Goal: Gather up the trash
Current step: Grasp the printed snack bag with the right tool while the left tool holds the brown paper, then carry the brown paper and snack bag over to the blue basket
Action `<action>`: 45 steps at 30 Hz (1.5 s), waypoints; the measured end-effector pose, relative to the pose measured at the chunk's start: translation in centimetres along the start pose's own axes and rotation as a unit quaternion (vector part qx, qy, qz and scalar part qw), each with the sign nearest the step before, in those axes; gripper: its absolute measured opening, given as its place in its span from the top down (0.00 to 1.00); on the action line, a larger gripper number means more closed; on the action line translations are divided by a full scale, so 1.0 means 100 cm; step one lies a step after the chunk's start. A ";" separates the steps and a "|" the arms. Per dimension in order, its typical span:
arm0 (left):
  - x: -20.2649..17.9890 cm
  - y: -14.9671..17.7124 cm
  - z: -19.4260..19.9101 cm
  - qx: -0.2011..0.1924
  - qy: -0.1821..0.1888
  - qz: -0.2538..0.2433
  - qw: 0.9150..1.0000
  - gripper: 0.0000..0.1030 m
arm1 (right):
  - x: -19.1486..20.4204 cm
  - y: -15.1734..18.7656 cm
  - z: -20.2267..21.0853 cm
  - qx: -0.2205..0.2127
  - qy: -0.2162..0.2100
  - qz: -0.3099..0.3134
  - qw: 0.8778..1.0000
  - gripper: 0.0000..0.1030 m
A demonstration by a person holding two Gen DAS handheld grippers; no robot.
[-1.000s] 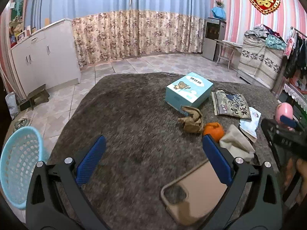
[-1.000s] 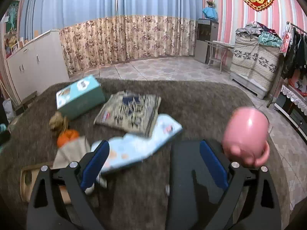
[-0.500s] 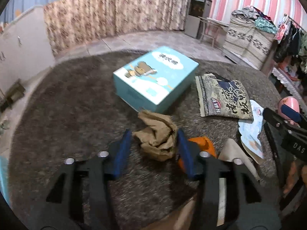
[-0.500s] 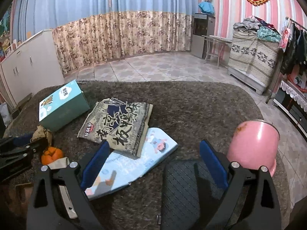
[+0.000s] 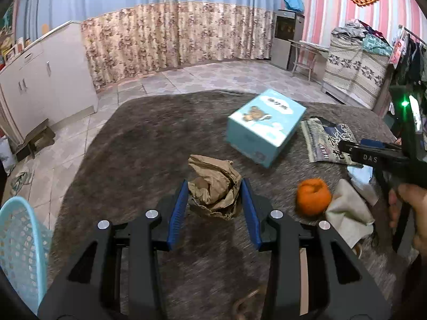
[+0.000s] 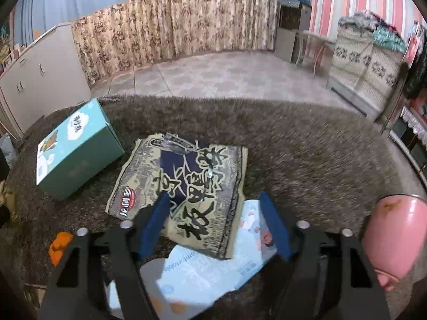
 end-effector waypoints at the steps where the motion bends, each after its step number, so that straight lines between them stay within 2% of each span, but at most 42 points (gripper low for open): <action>1: 0.006 0.000 0.003 0.000 0.000 0.003 1.000 0.62 | 0.001 0.001 -0.002 0.002 -0.002 0.002 1.000 0.51; 4: 0.019 0.004 0.013 -0.003 -0.002 0.013 1.000 0.62 | 0.003 0.003 0.000 -0.006 0.001 0.007 1.000 0.78; 6: 0.026 0.009 0.019 -0.003 -0.003 0.021 1.000 0.62 | 0.004 0.002 0.003 -0.016 -0.005 0.009 1.000 0.87; 8: 0.031 0.012 0.024 -0.005 -0.005 0.030 1.000 0.62 | 0.006 0.000 0.014 -0.033 0.003 0.020 0.999 0.91; 17: 0.058 0.013 0.066 -0.034 -0.018 0.048 0.998 0.62 | 0.004 -0.001 0.107 -0.114 -0.007 -0.004 0.993 0.92; 24: 0.077 0.021 0.098 -0.049 -0.023 0.062 0.997 0.62 | 0.027 0.015 0.151 -0.133 -0.018 0.003 0.991 0.92; 30: 0.099 0.033 0.118 -0.051 -0.024 0.083 0.995 0.62 | 0.068 0.030 0.167 -0.137 -0.036 0.022 0.990 0.92; 45: 0.171 0.038 0.156 -0.083 -0.075 0.096 0.989 0.62 | 0.175 0.048 0.168 -0.127 -0.089 0.069 0.986 0.92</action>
Point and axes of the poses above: each gripper's, at about its wrist camera, not at the fingertips, and z roughly against the way its jaws point, x to its left, y to its underside, the point moved 7 cm from there along -z, roughly the way its jaws point, and after that the axes turned 5 degrees about z, right-handed, at the moved point
